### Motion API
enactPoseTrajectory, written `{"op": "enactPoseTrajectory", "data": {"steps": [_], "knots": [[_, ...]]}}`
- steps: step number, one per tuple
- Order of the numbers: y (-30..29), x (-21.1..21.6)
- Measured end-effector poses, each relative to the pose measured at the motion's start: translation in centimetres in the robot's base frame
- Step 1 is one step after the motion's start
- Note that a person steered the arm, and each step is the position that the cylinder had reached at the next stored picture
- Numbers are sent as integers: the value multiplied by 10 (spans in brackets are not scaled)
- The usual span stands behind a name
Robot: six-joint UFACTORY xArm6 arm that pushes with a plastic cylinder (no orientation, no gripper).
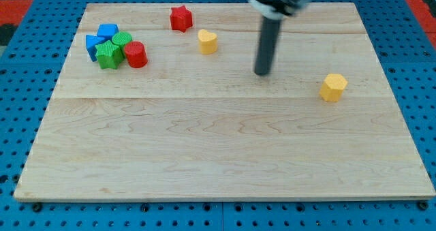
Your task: Push the yellow heart and red circle horizontally to the left side of the yellow hexagon
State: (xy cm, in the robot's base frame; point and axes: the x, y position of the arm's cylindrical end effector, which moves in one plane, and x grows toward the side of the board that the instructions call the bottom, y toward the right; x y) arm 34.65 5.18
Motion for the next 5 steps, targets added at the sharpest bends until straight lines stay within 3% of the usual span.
{"op": "enactPoseTrajectory", "data": {"steps": [1, 2, 3, 5], "knots": [[-27, -82], [-89, -90], [-75, -26], [-16, 43]]}}
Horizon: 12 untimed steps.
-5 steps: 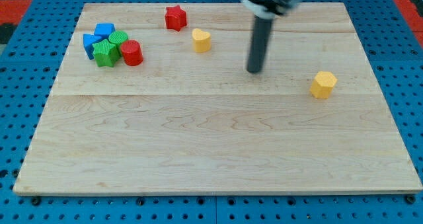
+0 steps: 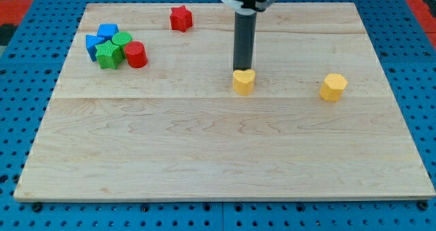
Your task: Push the yellow heart and red circle horizontally to the left side of the yellow hexagon
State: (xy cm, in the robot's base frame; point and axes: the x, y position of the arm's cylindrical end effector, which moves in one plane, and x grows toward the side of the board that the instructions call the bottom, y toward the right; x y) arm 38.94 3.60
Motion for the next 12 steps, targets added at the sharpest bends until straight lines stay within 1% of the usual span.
{"op": "enactPoseTrajectory", "data": {"steps": [1, 3, 6, 7, 8, 9, 10, 11, 12], "knots": [[-22, 1], [32, 6], [15, 6], [-4, -49], [-76, -113], [-154, -105], [-181, -76], [-181, -72], [-195, -64]]}}
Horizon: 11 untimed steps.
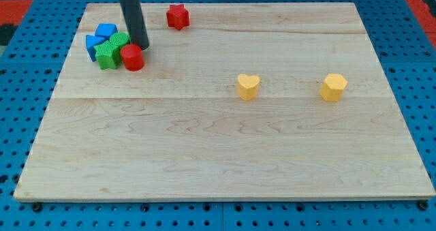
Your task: Push the yellow heart and red circle horizontally to the left side of the yellow hexagon
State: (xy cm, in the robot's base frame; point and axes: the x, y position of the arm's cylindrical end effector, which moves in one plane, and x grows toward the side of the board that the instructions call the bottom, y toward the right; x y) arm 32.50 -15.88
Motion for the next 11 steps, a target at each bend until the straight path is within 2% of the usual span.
{"op": "enactPoseTrajectory", "data": {"steps": [2, 3, 5, 6, 7, 9, 10, 11], "knots": [[-6, 47], [-22, 41], [-21, 80], [-55, 81], [-65, 110], [25, 106], [-14, 126], [4, 117]]}}
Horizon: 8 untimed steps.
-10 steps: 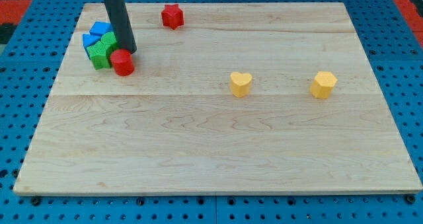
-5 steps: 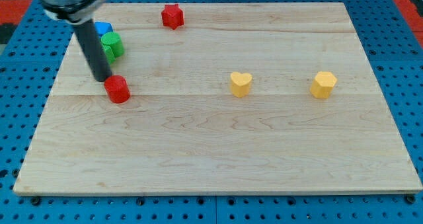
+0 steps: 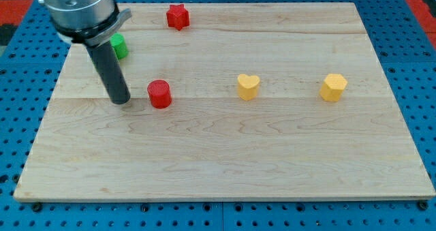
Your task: Push the yellow heart and red circle horizontally to the left side of the yellow hexagon
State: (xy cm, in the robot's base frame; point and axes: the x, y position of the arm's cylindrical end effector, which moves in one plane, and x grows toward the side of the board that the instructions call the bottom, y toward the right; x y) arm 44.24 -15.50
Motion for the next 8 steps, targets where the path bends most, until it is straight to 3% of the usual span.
{"op": "enactPoseTrajectory", "data": {"steps": [1, 2, 3, 5, 6, 7, 8], "knots": [[63, -10], [50, 1], [44, 43], [143, 37], [108, 16], [92, 25], [107, 23]]}}
